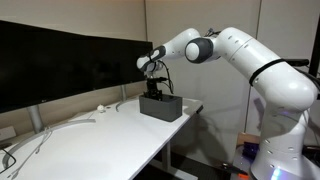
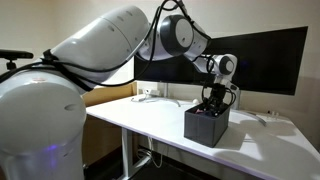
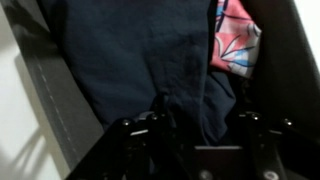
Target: Pick up the clothes from the box and put them on the table
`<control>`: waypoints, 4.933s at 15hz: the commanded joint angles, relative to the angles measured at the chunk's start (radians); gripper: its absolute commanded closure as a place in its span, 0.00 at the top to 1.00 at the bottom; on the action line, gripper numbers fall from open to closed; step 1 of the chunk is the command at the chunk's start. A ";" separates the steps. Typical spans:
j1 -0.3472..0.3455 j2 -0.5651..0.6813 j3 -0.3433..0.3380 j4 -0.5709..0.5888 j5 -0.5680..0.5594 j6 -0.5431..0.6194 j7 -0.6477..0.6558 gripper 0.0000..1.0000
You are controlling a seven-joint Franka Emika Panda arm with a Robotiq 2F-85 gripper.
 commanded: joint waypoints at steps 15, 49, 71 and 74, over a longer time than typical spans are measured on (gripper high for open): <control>0.042 -0.052 -0.006 -0.019 -0.022 0.085 0.010 0.11; 0.378 -0.501 -0.020 -0.126 -0.222 0.211 0.020 0.11; 0.695 -0.407 0.086 -0.123 -0.203 0.189 0.022 0.10; 0.687 -0.378 0.117 -0.125 -0.153 0.184 0.004 0.10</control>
